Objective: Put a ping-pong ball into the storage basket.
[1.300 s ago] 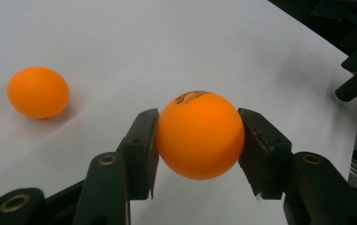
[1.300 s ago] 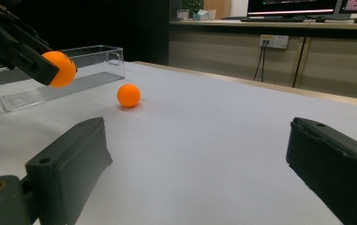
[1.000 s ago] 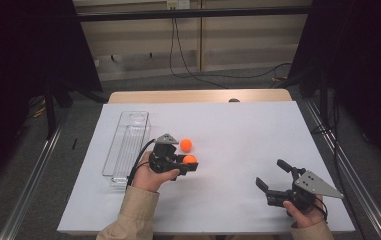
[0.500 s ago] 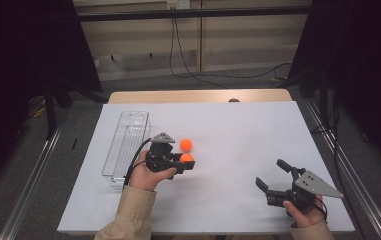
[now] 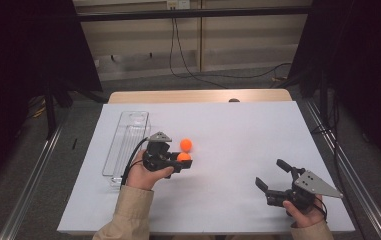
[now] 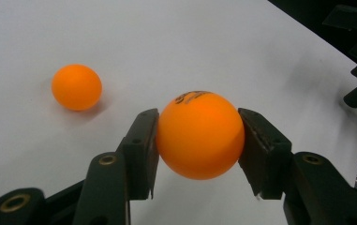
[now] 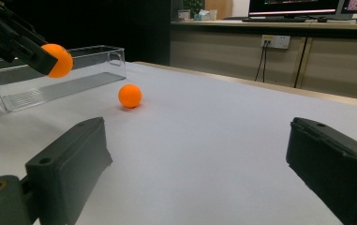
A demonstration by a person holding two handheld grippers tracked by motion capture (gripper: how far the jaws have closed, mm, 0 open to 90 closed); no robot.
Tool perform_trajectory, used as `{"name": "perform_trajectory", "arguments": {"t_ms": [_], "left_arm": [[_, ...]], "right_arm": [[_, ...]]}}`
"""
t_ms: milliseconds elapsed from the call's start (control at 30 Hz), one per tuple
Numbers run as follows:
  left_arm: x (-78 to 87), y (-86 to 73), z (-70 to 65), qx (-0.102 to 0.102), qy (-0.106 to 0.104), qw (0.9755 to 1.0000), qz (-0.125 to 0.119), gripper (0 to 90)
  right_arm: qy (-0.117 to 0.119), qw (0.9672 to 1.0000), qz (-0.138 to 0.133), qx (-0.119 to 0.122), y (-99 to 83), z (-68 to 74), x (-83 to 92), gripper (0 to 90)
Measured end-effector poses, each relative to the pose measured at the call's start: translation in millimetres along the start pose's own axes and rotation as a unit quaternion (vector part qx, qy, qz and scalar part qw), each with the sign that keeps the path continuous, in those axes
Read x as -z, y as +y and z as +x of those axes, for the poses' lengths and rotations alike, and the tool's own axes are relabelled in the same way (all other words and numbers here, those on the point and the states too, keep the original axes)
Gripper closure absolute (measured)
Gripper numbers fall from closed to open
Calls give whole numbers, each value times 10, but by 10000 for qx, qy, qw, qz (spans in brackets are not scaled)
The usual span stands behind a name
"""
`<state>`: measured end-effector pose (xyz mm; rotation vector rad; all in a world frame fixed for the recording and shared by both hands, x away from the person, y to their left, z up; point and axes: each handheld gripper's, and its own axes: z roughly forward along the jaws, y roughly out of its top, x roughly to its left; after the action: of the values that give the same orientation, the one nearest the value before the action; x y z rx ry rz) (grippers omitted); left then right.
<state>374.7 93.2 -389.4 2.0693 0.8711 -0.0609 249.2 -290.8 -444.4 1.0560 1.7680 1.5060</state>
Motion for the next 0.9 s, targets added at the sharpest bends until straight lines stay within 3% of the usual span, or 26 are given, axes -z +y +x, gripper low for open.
{"name": "perform_trajectory", "arguments": {"t_ms": [900], "left_arm": [[118, -15, 99, 92, 159, 9998, -58, 509]], "right_arm": [[8, 10000, -7, -9, 1, -1, -1, 49]]}}
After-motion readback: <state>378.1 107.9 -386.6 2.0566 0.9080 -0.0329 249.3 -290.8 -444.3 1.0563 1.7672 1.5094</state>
